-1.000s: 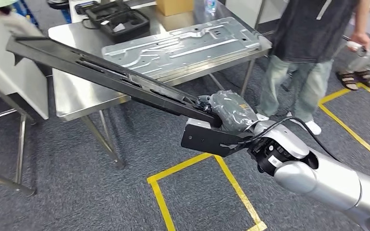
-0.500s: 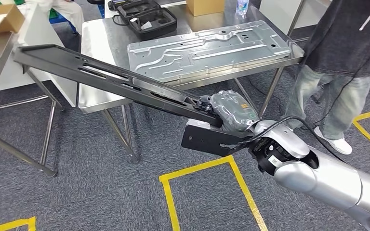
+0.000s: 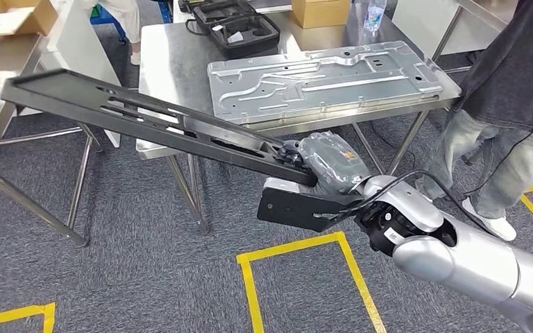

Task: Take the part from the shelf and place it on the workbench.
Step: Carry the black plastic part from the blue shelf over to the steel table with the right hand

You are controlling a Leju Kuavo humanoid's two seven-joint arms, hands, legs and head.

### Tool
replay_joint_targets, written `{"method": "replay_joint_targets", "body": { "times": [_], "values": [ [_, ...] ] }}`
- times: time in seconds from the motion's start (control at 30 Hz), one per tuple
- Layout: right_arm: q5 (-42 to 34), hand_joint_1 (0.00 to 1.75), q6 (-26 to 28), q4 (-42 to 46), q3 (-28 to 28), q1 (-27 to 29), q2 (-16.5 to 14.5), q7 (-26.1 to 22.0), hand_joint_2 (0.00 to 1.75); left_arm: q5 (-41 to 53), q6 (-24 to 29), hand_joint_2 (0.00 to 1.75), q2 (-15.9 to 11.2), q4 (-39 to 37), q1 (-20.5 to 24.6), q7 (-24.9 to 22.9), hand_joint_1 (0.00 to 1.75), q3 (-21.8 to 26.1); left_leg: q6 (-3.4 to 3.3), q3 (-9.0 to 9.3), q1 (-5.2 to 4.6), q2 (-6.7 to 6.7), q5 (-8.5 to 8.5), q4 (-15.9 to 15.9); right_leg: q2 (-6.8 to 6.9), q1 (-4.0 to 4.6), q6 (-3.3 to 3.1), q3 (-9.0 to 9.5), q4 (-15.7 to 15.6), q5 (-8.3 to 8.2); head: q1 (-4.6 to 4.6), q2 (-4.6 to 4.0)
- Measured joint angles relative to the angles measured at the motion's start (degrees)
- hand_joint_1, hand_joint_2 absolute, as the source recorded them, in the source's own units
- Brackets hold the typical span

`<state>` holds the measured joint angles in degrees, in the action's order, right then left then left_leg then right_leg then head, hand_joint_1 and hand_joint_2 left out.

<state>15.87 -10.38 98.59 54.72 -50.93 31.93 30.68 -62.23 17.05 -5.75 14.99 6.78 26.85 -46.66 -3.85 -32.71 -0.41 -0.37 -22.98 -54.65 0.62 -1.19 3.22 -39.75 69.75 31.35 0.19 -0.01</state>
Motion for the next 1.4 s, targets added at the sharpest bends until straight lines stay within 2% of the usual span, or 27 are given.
{"method": "replay_joint_targets", "body": {
  "times": [0.03,0.07,0.1,0.17,0.2,0.27,0.37,0.43,0.5,0.53,0.57,0.6,0.67,0.7,0.73,0.83,0.9,0.93,1.03,1.07,1.1,1.13,1.2,1.23,1.27,1.37,1.4],
  "values": [
    [0.0,1.75,-0.1,0.0,0.1,0.1,0.0,0.0,1.75,0.0,-0.1,1.75,0.0,0.0,0.0,0.0,0.0,0.0,-0.12,0.18,-0.06,-0.09,-0.15,0.0,-0.01,0.02,0.01,-1.8,2.9,0.58,0.02,0.0],
    [0.0,1.75,-0.2,0.0,0.2,0.2,0.0,0.0,1.75,0.0,-0.1,1.75,0.0,0.0,-0.1,0.0,0.0,0.0,-0.19,0.36,-0.11,-0.24,-0.32,0.0,-0.02,0.02,-0.01,-2.54,3.5,-0.02,0.03,0.0],
    [0.0,1.75,-0.2,0.0,0.3,0.2,0.0,0.0,1.75,0.0,-0.2,1.75,0.0,0.0,-0.1,0.0,0.0,0.0,-0.16,0.63,-0.12,-0.41,-0.54,0.0,-0.02,0.02,-0.08,-2.1,1.7,-1.65,0.03,0.0],
    [0.0,1.75,-0.3,0.0,0.3,0.1,0.0,0.0,1.75,0.1,-0.4,1.75,0.0,0.0,-0.1,-0.1,0.0,0.0,0.11,1.26,-0.18,-0.77,-1.13,-0.1,-0.11,0.05,-0.38,1.46,-6.4,-6.01,0.03,0.01],
    [0.0,1.75,-0.3,0.0,0.3,0.0,0.0,0.0,1.75,0.2,-0.4,1.75,0.0,0.0,-0.1,-0.1,0.0,0.0,0.33,1.5,-0.3,-0.91,-1.5,-0.2,-0.19,0.13,-0.52,3.21,-10.1,-7.45,0.02,0.01],
    [0.0,1.75,-0.3,0.1,0.3,-0.1,0.0,0.0,1.75,0.3,-0.4,1.75,0.0,0.0,0.0,-0.1,0.0,0.0,0.83,1.7,-0.52,-1.04,-2.12,-0.2,-0.32,0.31,-0.81,4.88,-13.6,-8.16,0.0,0.0],
    [0.0,1.75,-0.3,0.3,0.3,-0.2,0.0,0.0,1.75,0.4,-0.4,1.75,0.0,0.0,-0.1,-0.2,0.0,-0.1,1.75,1.51,-0.31,-0.88,-3.0,-0.9,-0.25,0.29,-1.45,5.2,-13.9,-7.86,-0.02,0.0],
    [0.0,1.75,-0.3,0.5,0.3,-0.3,0.0,0.1,1.75,0.4,-0.4,1.75,0.0,0.0,0.0,-0.2,0.0,-0.1,2.52,-0.48,0.04,-0.66,-5.0,-5.1,-0.16,0.03,-1.94,5.64,-14.1,-7.63,-0.1,0.01],
    [0.0,1.75,-0.3,0.5,0.3,-0.2,-0.1,0.1,1.75,0.4,-0.3,1.75,0.0,0.0,-0.1,-0.2,0.0,-0.1,3.18,-4.99,0.49,-0.56,-7.84,-13.2,-0.14,0.01,-2.17,6.05,-14.1,-7.12,-0.19,0.0],
    [0.0,1.75,-0.3,0.5,0.4,-0.1,-0.1,0.1,1.75,0.4,-0.3,1.75,0.0,0.0,-0.2,-0.2,0.0,-0.2,3.44,-7.21,0.72,-0.54,-8.49,-16.5,-0.15,-0.02,-2.13,6.35,-14.1,-6.8,-0.2,0.0],
    [0.0,1.75,-0.3,0.5,0.5,0.0,-0.1,0.2,1.75,0.4,-0.3,1.75,0.0,0.0,-0.2,-0.3,0.0,-0.2,3.66,-8.57,0.94,-0.5,-8.09,-17.9,-0.15,-0.05,-2.02,6.74,-14.1,-6.43,-0.21,0.0],
    [0.0,1.75,-0.3,0.5,0.6,0.1,-0.1,0.3,1.75,0.4,-0.3,1.75,0.0,0.0,-0.3,-0.3,0.0,-0.2,3.83,-8.72,1.12,-0.42,-6.56,-16.9,-0.16,-0.11,-1.86,7.25,-14.1,-6.03,-0.21,0.0],
    [0.0,1.75,-0.3,0.5,0.7,0.1,-0.1,0.4,1.75,0.4,-0.3,1.75,0.0,0.0,-0.3,-0.3,0.0,-0.2,3.94,-6.13,1.35,-0.02,-1.53,-9.0,-0.15,-0.28,-1.37,8.48,-14.1,-5.08,-0.21,0.0],
    [0.0,1.75,-0.3,0.6,0.7,0.1,-0.1,0.4,1.75,0.4,-0.3,1.75,0.0,0.0,-0.3,-0.3,0.0,-0.2,3.77,-4.48,1.2,0.2,0.2,-5.1,-0.16,-0.27,-1.02,8.99,-14.1,-4.61,-0.23,-0.01],
    [0.0,1.75,-0.3,0.6,0.7,0.1,-0.1,0.4,1.75,0.4,-0.3,1.75,0.0,0.0,-0.2,-0.3,0.0,-0.2,3.43,-3.28,0.99,0.36,1.13,-2.3,-0.18,-0.27,-0.65,9.38,-14.3,-4.22,-0.23,-0.01],
    [0.0,1.75,-0.4,0.7,0.7,0.1,-0.1,0.5,1.75,0.4,-0.3,1.75,0.0,0.0,-0.2,-0.4,0.0,-0.3,2.05,-1.89,0.47,0.28,0.49,-0.7,-0.23,-0.4,0.43,10.26,-14.2,-4.06,-0.23,0.01],
    [0.0,1.75,-0.4,0.8,0.7,0.1,0.0,0.5,1.75,0.5,-0.2,1.75,0.0,0.0,-0.2,-0.4,0.0,-0.3,1.1,-0.53,0.54,0.11,0.03,-0.2,-0.27,-0.53,0.79,9.68,-11.9,-3.75,-0.17,0.01],
    [0.0,1.75,-0.4,0.8,0.7,0.1,0.0,0.5,1.75,0.5,-0.2,1.75,-0.1,0.0,-0.1,-0.4,0.0,-0.3,0.65,0.2,0.54,0.02,-0.24,-0.1,-0.28,-0.54,0.81,8.29,-9.2,-3.04,-0.11,0.0],
    [0.0,1.75,-0.4,0.9,0.7,0.2,0.1,0.5,1.75,0.5,-0.1,1.75,-0.1,0.0,0.0,-0.5,0.0,-0.3,-0.22,1.76,0.34,-0.16,-1.38,0.0,-0.3,-0.29,0.76,0.69,1.4,0.63,-0.01,-0.01],
    [0.0,1.75,-0.4,0.9,0.7,0.3,0.1,0.5,1.75,0.4,0.0,1.75,0.0,0.0,-0.1,-0.5,0.0,-0.3,-0.29,2.27,0.26,-0.32,-1.82,0.0,-0.3,-0.23,0.73,-1.17,2.9,1.18,0.0,-0.01],
    [0.0,1.75,-0.4,0.9,0.8,0.4,0.2,0.6,1.75,0.4,0.1,1.75,0.0,0.0,-0.1,-0.5,0.0,-0.3,-0.29,2.78,0.21,-0.48,-2.22,-0.1,-0.3,-0.2,0.69,-1.99,2.4,0.75,0.01,-0.01],
    [0.0,1.75,-0.4,0.9,0.8,0.4,0.2,0.6,1.75,0.4,0.1,1.75,0.0,0.0,-0.1,-0.5,0.0,-0.3,-0.23,3.46,0.2,-0.65,-2.76,-0.1,-0.3,-0.18,0.63,-1.78,-0.1,-1.16,0.01,0.0],
    [0.0,1.75,-0.4,0.9,0.8,0.4,0.2,0.6,1.75,0.4,0.2,1.75,0.0,0.0,-0.1,-0.5,0.0,-0.3,0.12,4.68,0.16,-0.94,-3.87,-0.1,-0.3,-0.14,0.41,0.4,-8.3,-7.33,0.02,0.0],
    [0.0,1.75,-0.4,0.9,0.8,0.4,0.3,0.6,1.75,0.4,0.2,1.75,0.0,0.0,-0.1,-0.5,0.0,-0.3,0.36,5.13,0.1,-1.06,-4.4,-0.1,-0.29,-0.06,0.25,1.34,-11.6,-9.43,0.02,-0.01],
    [0.0,1.75,-0.4,0.9,0.8,0.5,0.3,0.6,1.75,0.4,0.2,1.75,0.1,0.0,-0.1,-0.5,0.0,-0.3,0.68,5.34,-0.03,-1.13,-4.81,-0.1,-0.3,0.02,0.0,1.77,-13.3,-10.8,0.02,-0.01],
    [0.1,1.75,-0.4,1.0,0.8,0.3,0.3,0.6,1.75,0.4,0.3,1.75,0.1,0.0,-0.1,-0.5,0.0,-0.3,1.41,5.42,-0.15,-1.06,-5.37,-0.8,-0.28,0.04,-0.88,2.12,-13.8,-11.12,-0.03,0.01],
    [0.1,1.75,-0.4,1.0,0.8,0.3,0.3,0.6,1.75,0.4,0.3,1.75,0.1,0.0,-0.1,-0.5,0.0,-0.3,1.62,4.8,-0.07,-0.91,-5.64,-2.2,-0.26,-0.05,-1.16,2.34,-13.8,-10.89,-0.06,0.01]
  ]
}}
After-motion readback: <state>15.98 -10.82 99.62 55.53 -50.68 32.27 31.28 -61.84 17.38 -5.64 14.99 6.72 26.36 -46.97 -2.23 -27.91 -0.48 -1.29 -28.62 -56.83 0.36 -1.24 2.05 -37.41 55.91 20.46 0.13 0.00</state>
